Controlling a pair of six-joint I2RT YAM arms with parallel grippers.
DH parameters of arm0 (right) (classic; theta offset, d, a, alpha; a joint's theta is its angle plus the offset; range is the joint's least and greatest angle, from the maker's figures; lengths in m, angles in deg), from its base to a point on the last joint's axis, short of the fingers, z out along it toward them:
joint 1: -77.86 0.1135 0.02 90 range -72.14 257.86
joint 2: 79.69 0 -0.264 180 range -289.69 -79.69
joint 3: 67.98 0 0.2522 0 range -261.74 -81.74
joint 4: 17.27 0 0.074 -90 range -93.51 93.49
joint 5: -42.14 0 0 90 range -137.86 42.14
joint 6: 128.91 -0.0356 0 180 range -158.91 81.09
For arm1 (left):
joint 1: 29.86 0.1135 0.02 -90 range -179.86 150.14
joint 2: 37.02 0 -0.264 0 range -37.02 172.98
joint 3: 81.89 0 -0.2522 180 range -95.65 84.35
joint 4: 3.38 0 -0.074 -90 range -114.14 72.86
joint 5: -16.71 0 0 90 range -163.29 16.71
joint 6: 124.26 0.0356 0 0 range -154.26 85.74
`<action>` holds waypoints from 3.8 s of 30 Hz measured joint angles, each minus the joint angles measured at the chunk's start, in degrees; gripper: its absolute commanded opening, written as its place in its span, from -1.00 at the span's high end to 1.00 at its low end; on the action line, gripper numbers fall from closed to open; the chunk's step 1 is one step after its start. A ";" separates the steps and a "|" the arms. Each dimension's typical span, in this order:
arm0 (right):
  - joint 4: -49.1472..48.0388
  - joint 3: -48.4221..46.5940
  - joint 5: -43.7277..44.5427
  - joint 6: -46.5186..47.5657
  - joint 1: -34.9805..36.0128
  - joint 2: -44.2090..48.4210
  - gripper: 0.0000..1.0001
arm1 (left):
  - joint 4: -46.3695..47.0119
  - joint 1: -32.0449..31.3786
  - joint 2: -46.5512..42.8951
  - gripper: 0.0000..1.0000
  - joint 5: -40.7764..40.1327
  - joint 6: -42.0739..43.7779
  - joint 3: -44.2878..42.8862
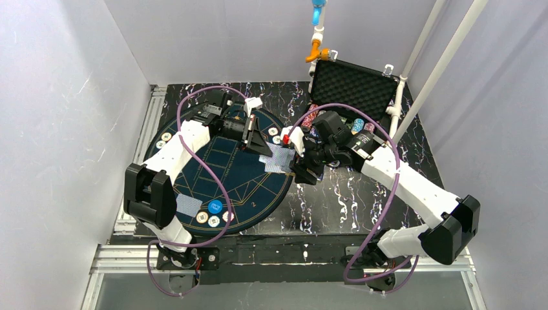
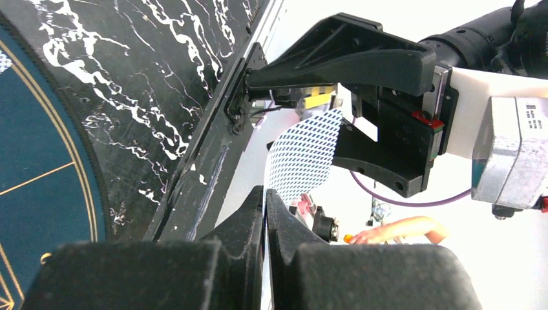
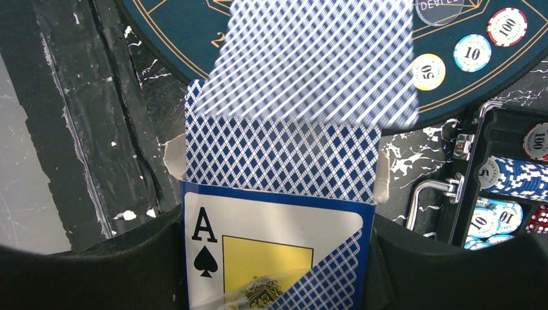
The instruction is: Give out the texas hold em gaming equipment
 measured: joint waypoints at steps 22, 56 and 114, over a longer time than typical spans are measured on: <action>0.31 0.87 0.70 -1.22 -4.55 -0.24 0.97 | 22.16 -0.81 22.29 0.99 -18.71 -7.41 5.38; -4.66 1.01 -2.29 -3.63 -4.55 -0.15 0.97 | 15.74 1.38 -2.03 -0.88 -6.10 -7.52 3.19; -3.65 0.59 -0.57 -5.79 -4.72 -1.64 0.97 | 22.18 1.40 -1.14 1.00 -5.51 -16.79 6.27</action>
